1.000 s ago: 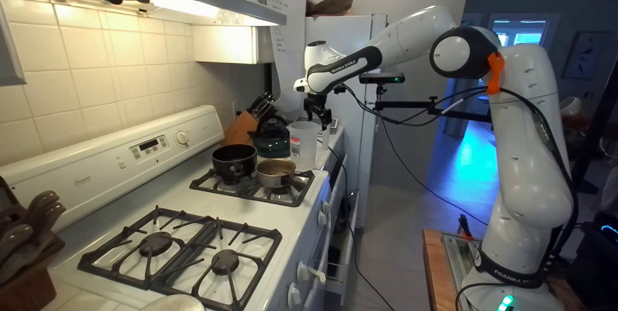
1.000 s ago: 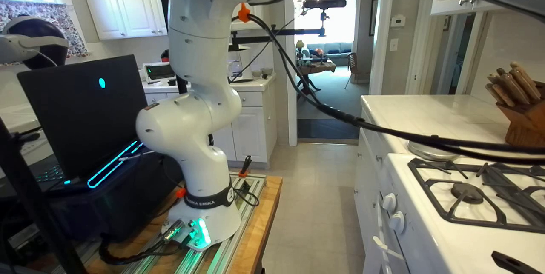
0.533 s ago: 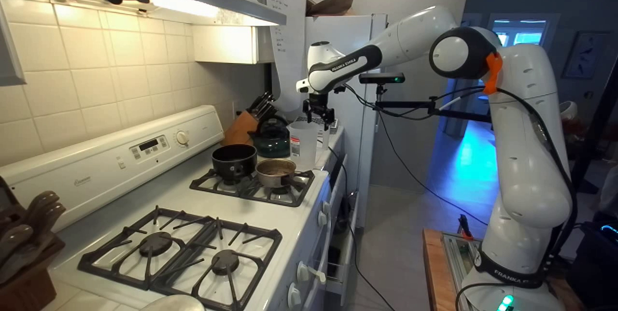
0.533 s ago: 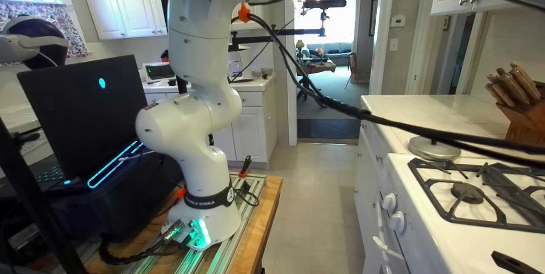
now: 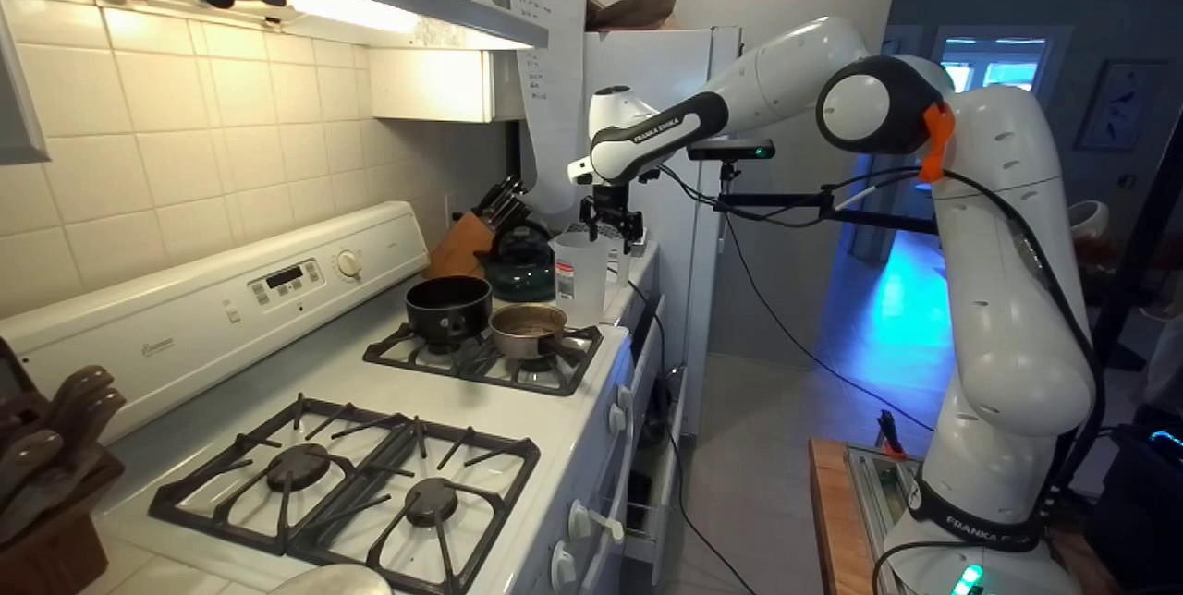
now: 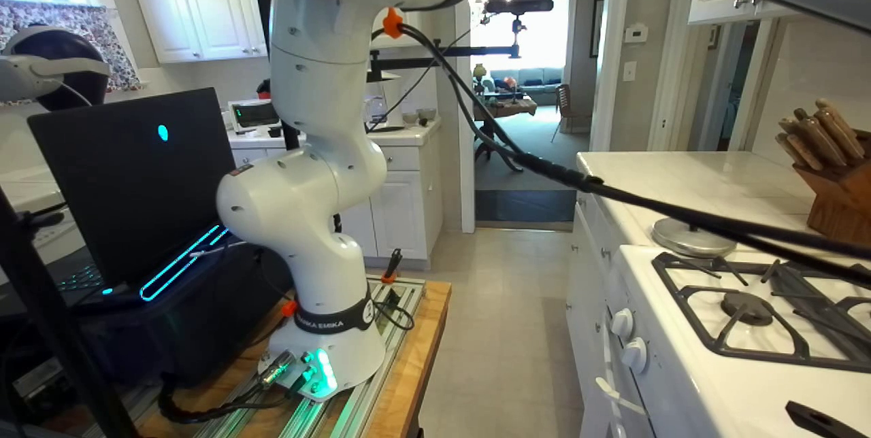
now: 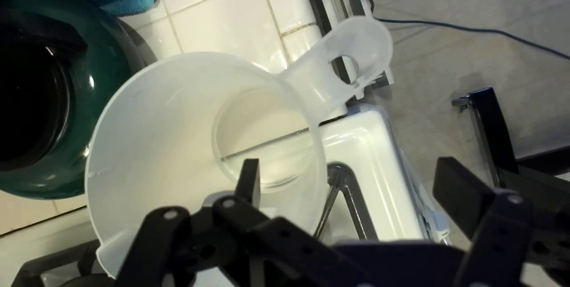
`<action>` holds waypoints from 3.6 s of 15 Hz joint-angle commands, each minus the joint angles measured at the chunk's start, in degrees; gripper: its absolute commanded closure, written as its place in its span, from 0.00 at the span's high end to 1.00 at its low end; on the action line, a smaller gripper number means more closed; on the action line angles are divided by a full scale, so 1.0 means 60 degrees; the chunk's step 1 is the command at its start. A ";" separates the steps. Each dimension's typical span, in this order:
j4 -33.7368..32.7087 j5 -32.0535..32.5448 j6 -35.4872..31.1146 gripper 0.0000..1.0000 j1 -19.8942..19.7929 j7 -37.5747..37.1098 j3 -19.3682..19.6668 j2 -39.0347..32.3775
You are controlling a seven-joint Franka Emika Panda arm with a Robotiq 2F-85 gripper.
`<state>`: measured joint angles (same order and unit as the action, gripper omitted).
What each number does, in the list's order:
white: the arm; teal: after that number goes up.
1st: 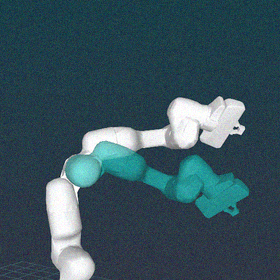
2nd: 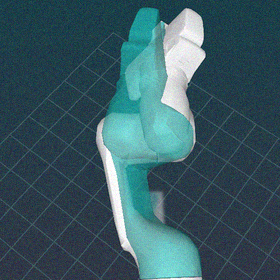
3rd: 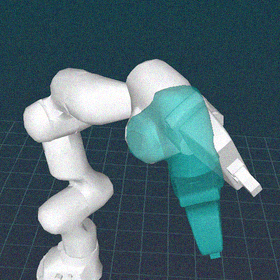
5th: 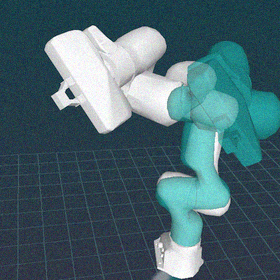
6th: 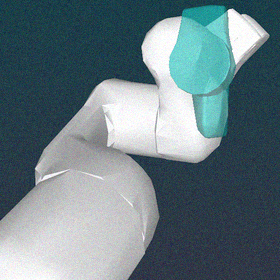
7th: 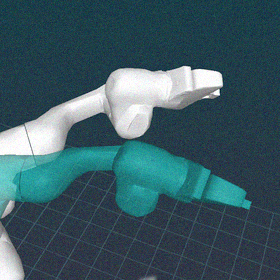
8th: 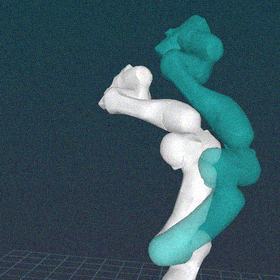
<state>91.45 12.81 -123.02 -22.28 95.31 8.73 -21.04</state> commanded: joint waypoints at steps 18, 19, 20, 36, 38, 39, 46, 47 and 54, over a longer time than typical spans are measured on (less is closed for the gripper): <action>-0.0745 0.0407 -0.0085 0.54 0.0199 0.0926 0.0285 -0.0778; -0.0774 0.0414 -0.0090 0.48 0.0204 0.0920 0.0294 -0.0806; -0.0808 0.0423 -0.0086 0.40 0.0211 0.0908 0.0305 -0.0837; -0.1107 0.2571 0.0279 0.01 0.1347 0.0126 0.0559 -0.0950; -0.1092 0.3276 0.0350 0.01 0.1644 0.0057 0.0606 -0.0956; -0.1072 0.3617 0.0407 0.01 0.1791 0.0038 0.0631 -0.0951; -0.0868 0.5300 0.0722 0.01 0.2326 0.0182 0.0397 -0.0909; -0.0829 0.5459 0.0744 0.01 0.2371 0.0166 0.0357 -0.0921; -0.0616 0.6372 0.0687 0.01 0.2544 0.0134 0.0139 -0.1018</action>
<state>86.92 46.96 -119.39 -7.56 96.39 9.79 -27.94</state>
